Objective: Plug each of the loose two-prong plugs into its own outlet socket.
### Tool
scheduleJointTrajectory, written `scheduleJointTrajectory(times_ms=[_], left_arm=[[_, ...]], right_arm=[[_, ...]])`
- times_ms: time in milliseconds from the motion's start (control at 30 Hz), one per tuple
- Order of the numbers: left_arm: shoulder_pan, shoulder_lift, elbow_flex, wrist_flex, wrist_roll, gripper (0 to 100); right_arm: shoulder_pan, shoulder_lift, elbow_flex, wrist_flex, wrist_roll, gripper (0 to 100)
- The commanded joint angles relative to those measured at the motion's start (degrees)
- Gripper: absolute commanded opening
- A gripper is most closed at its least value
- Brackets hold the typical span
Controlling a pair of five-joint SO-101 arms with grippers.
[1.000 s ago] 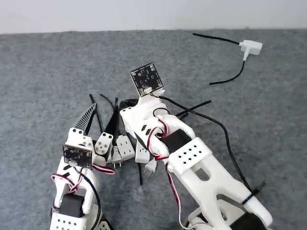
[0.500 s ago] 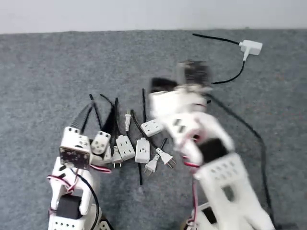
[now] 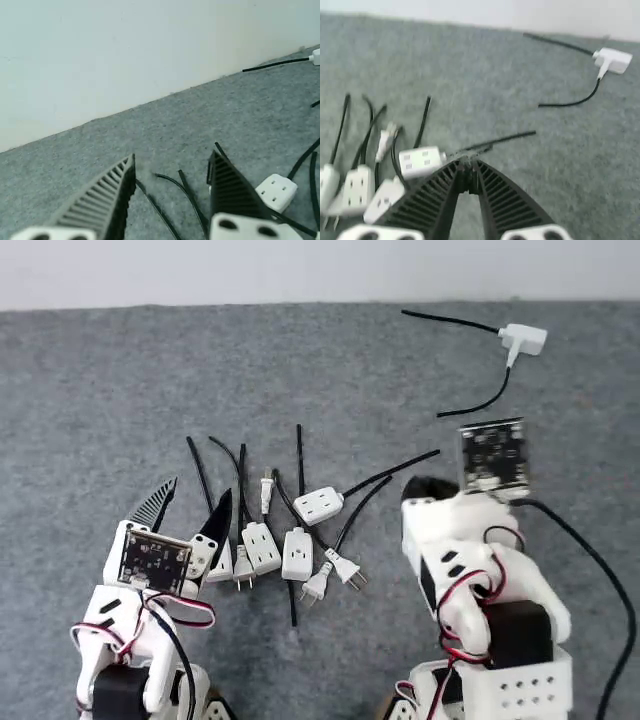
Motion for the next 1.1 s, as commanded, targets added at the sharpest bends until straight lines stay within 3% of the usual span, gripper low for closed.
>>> scheduleJointTrajectory(times_ms=[0, 167, 533, 667, 833, 1067], left_arm=[[-0.3, 7.5, -2.9, -1.1, -2.2, 24], [-0.2, 25.2, -5.1, -6.0, -2.3, 24], [2.4, 68.2, -21.5, -4.7, -1.2, 24], [7.1, 73.4, -22.4, -4.8, -1.4, 24], [7.7, 73.7, -20.1, -7.9, -1.3, 24], [7.5, 73.7, -18.7, -10.5, -1.1, 24]], right_arm=[[-0.9, -0.7, 0.2, 2.3, 4.0, 0.8], [-1.3, 4.7, 2.1, 1.5, 6.6, 0.8], [-7.2, 36.3, 3.6, -4.4, 6.2, 0.9], [-7.2, 43.9, 3.6, -9.5, 6.2, 1.1], [-7.4, 47.7, 3.3, -11.4, 6.3, 1.2], [-15.5, 47.8, 3.3, -11.9, 6.8, 1.3]])
